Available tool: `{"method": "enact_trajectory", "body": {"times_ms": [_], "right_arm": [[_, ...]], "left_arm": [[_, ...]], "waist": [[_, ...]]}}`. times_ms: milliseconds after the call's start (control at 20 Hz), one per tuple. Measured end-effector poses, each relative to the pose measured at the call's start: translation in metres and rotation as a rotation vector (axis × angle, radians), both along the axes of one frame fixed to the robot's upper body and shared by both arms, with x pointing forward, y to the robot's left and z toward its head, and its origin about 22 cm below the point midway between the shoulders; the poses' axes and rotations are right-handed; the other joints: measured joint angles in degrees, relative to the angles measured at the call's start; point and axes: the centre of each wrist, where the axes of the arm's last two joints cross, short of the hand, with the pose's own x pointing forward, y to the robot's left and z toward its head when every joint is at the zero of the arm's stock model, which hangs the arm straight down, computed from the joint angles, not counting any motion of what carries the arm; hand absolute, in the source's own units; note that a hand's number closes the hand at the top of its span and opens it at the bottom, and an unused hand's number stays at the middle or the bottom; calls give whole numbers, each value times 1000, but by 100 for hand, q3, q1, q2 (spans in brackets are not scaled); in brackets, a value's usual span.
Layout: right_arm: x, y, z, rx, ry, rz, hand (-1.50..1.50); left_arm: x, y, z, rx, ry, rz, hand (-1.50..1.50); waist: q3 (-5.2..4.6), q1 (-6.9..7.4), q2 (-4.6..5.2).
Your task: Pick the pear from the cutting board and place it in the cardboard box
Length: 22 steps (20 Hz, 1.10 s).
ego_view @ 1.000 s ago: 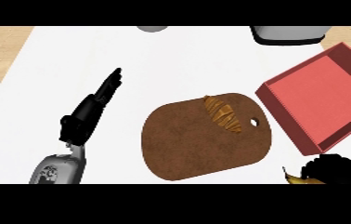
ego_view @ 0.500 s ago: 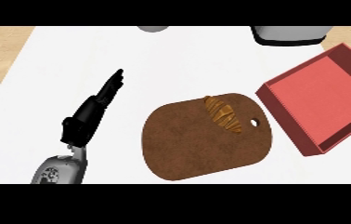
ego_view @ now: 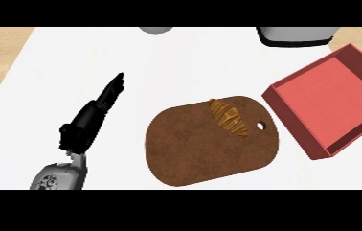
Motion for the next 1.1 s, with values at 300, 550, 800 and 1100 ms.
{"method": "enact_trajectory", "body": {"times_ms": [300,550,800,1100], "right_arm": [[-8,-15,32,94,-12,-76,150],[4,-17,61,135,-35,-98,150],[25,-10,75,179,-22,-80,150],[56,4,85,233,14,-55,150]], "left_arm": [[5,-4,3,-4,-1,-12,0],[5,-11,2,-4,3,-27,0],[7,-14,0,-4,-4,-40,0],[13,-15,4,-7,-7,-53,0]], "waist": [[2,70,22],[3,155,38],[4,221,51],[5,286,63]]}}
